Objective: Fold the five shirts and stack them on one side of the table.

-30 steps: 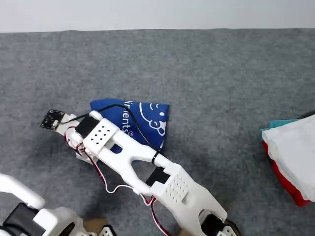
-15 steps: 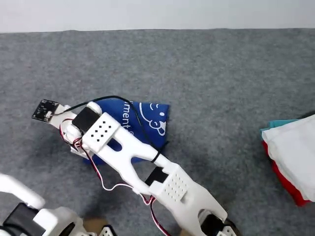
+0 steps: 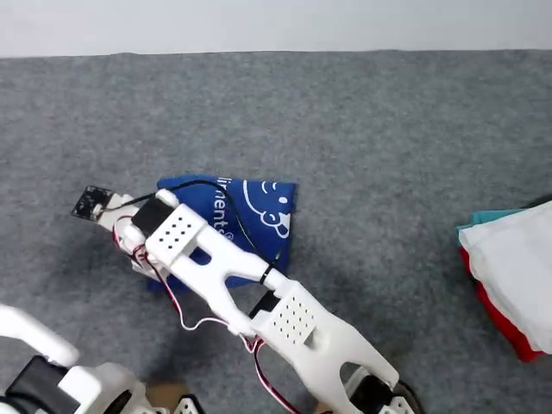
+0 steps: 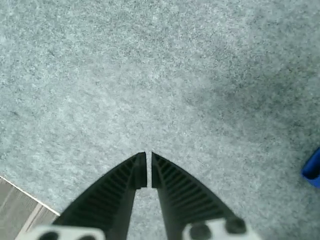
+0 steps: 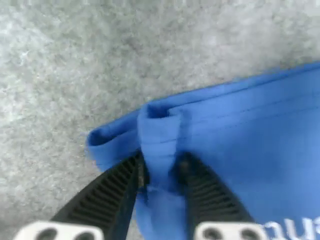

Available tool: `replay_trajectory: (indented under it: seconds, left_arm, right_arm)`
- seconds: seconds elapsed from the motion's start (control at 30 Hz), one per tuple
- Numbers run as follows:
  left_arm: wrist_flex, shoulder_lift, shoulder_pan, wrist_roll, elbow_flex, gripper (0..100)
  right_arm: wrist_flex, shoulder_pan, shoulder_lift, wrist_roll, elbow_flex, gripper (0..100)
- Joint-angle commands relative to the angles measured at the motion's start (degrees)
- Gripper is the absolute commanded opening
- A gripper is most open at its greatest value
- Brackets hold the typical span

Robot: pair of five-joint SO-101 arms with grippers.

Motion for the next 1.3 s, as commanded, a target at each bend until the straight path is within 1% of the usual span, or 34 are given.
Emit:
replay_trajectory:
  seconds: [0.0, 0.1, 0.2, 0.3, 0.4, 0.67, 0.77, 0.97, 1.1, 1.17, 1.27]
  left_arm:
    - [-0.79, -0.53, 1.49, 0.00, 2.07, 3]
    - [-0.70, -0.70, 2.73, 0.09, 3.03, 3]
    - [-0.88, -0.70, 3.69, 0.09, 3.03, 3]
    - [-0.88, -0.70, 5.01, 0.09, 3.03, 3]
    - [-0.97, -0.70, 5.63, 0.18, 3.03, 3]
    - [-0.97, -0.70, 5.63, 0.18, 2.95, 3]
    - [-0.97, -0.70, 5.54, 0.18, 2.95, 3]
    - [-0.97, -0.70, 5.45, 0.18, 2.95, 3]
    - [-0.97, -0.70, 5.63, 0.18, 2.95, 3]
    - [-0.97, -0.70, 5.63, 0.18, 2.95, 3]
    - [-0.97, -0.70, 5.63, 0.18, 2.95, 3]
  right_arm:
    - [2.95, 1.98, -0.48, 0.79, -7.47, 1.9]
    - [6.11, 2.86, -0.40, 0.88, -11.16, 1.1]
    - [10.24, 3.12, -0.40, 3.16, -14.33, 1.0]
    - [13.76, 2.86, -0.57, 3.78, -15.82, 1.0]
    - [13.76, 2.77, -1.63, 3.78, -14.95, 1.0]
    - [13.76, -4.09, -4.26, 3.43, -9.05, 1.0]
    - [13.76, -5.49, -6.11, 3.43, -5.89, 1.0]
    - [13.76, -5.58, -7.78, 3.43, -2.02, 1.0]
    - [11.82, -5.23, -5.14, 3.69, -0.79, 1.3]
    - [11.56, -5.14, -2.95, 3.43, -0.79, 4.4]
    - [11.38, -4.88, -0.84, 2.37, -1.05, 13.5]
